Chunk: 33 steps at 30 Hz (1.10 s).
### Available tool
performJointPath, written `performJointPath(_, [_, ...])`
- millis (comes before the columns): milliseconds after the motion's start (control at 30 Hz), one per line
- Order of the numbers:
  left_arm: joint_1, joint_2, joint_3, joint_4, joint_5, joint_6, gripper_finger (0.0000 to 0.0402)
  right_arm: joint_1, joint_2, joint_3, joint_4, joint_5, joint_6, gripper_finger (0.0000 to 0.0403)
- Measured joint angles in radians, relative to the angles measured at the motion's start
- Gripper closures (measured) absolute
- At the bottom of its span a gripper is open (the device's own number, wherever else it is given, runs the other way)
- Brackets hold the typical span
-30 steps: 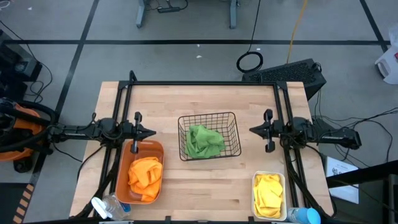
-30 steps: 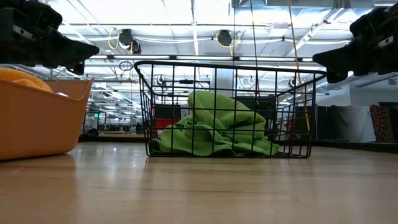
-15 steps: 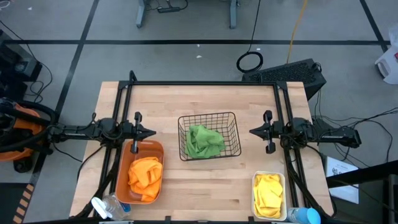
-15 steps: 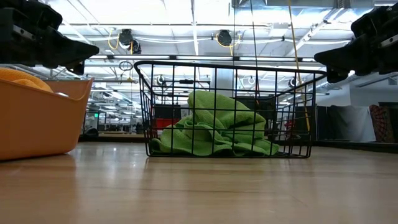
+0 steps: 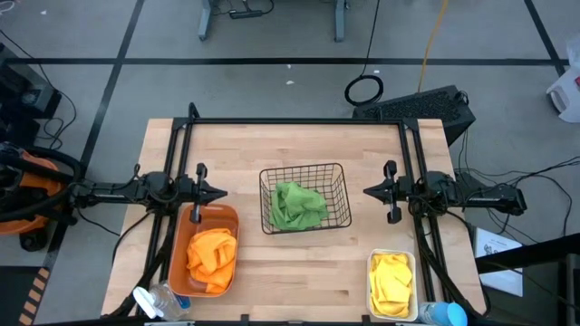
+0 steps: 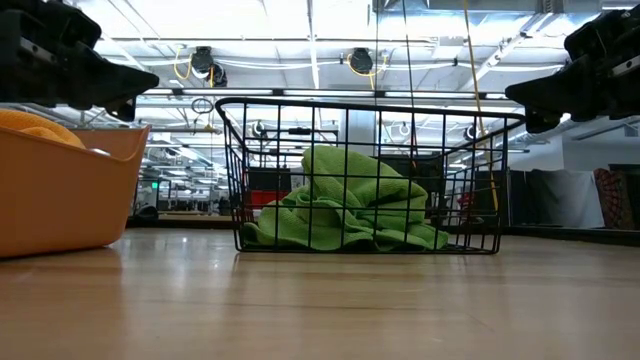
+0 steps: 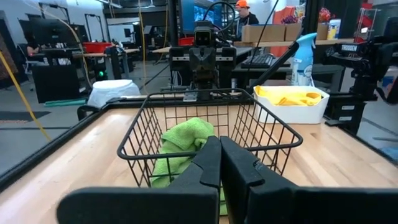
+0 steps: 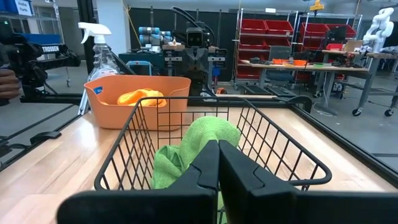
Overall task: Sort microfiber towel by color & place in baskets
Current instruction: Return to Home Position
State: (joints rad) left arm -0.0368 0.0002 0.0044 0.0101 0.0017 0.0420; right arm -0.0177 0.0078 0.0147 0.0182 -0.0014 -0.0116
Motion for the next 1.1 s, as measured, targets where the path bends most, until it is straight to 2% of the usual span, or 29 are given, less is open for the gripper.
performJointPath(1100, [-0.003, 0.000, 0.000, 0.006, -0.013, -0.009, 0.0398, 0.000, 0.000, 0.000, 0.000, 0.000, 0.000, 0.0403])
